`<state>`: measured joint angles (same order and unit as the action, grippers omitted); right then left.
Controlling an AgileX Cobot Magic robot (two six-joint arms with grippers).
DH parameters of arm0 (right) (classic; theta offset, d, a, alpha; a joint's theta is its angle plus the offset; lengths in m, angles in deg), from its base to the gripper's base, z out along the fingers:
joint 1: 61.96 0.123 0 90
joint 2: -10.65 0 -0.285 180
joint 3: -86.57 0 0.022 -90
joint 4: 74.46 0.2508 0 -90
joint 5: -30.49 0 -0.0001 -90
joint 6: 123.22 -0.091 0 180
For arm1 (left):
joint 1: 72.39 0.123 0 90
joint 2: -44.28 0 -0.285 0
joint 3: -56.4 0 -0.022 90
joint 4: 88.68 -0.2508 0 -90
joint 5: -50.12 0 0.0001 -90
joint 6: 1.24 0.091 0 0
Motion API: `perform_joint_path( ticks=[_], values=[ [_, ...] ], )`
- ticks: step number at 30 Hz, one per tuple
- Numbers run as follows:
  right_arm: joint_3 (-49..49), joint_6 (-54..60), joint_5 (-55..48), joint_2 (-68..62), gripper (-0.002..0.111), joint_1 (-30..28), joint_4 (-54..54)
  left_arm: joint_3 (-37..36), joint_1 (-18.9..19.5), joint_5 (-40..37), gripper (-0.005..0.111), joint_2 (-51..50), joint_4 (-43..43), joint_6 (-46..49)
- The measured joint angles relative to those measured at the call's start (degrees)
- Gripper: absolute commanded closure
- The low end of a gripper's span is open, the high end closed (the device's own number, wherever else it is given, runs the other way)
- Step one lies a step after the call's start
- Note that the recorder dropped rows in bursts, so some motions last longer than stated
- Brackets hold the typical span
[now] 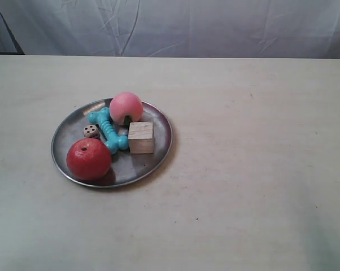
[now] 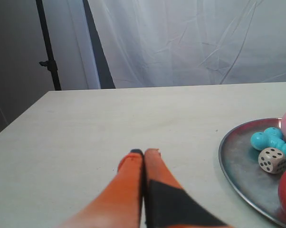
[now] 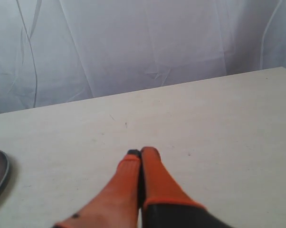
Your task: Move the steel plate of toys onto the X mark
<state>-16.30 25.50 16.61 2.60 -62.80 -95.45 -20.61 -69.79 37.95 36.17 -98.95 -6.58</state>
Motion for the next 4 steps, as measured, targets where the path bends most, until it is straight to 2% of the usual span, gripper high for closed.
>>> perform_joint_path(
  ticks=[4],
  values=[
    [0.0, 0.0, 0.0, 0.0, 0.109, 0.0, 0.0, 0.0, 0.0, 0.0, 0.107, 0.0, 0.0, 0.0]
  ],
)
